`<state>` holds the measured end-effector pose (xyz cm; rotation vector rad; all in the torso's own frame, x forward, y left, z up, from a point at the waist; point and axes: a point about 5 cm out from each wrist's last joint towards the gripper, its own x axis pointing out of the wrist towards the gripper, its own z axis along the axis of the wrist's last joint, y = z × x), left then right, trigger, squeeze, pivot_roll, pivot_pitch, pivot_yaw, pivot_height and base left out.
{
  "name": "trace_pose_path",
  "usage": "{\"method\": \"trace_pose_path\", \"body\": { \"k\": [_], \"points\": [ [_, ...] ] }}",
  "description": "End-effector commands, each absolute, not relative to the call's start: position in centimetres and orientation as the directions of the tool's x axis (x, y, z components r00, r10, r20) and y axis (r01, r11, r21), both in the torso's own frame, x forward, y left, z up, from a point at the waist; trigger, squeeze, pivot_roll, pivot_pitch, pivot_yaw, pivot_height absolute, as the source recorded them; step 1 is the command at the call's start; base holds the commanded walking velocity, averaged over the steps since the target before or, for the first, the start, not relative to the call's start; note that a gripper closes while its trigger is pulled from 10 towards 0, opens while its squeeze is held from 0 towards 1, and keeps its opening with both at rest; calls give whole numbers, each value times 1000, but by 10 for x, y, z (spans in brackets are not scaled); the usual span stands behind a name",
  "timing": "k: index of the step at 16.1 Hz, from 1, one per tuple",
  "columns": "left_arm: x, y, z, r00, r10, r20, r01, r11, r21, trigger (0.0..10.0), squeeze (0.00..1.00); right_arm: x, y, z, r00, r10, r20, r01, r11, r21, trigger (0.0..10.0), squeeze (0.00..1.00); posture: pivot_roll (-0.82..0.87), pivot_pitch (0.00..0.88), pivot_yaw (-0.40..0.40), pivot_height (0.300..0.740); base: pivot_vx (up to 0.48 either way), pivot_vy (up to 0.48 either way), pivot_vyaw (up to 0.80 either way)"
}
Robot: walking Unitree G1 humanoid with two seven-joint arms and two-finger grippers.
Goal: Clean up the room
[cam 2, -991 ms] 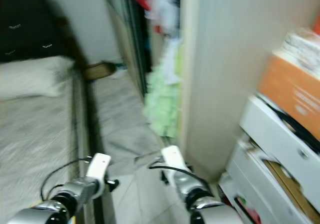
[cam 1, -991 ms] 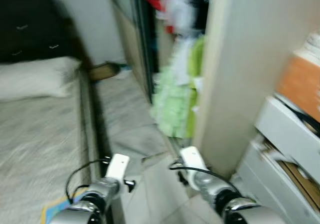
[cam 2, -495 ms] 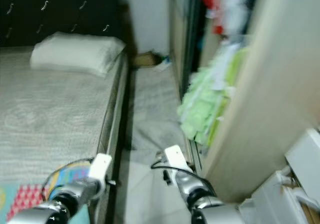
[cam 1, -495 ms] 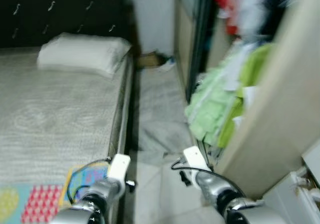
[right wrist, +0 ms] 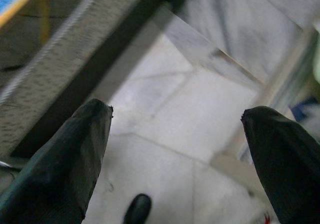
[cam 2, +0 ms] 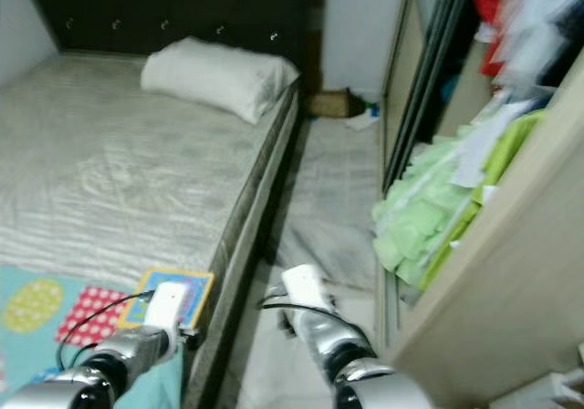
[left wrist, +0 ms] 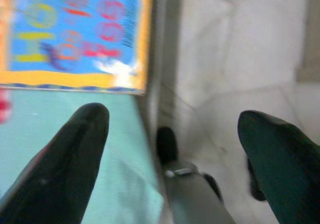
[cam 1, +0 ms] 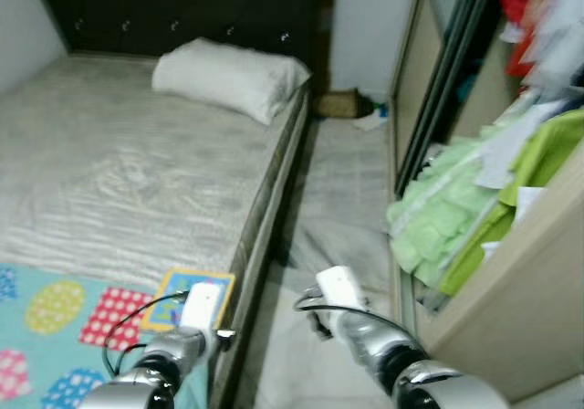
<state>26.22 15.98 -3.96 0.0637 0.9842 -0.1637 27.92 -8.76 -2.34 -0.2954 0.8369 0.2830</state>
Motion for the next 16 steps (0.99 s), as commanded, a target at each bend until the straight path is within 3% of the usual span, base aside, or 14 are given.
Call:
{"method": "trace_pose_path", "body": {
  "k": [1, 16],
  "points": [
    [264, 155, -38, 548, -116, -829, 173, 985, -24, 10000, 0, 282, -94, -22, 640, 115, -760, -355, 921, -159, 10000, 0, -101, 0, 24, 740, 0, 0, 800],
    [263, 154, -39, 544, -116, -831, 176, 984, -22, 10000, 0, 281, -93, -23, 639, 125, -759, -380, 909, -169, 10000, 0, -100, 0, 22, 740, 0, 0, 800]
  ]
}}
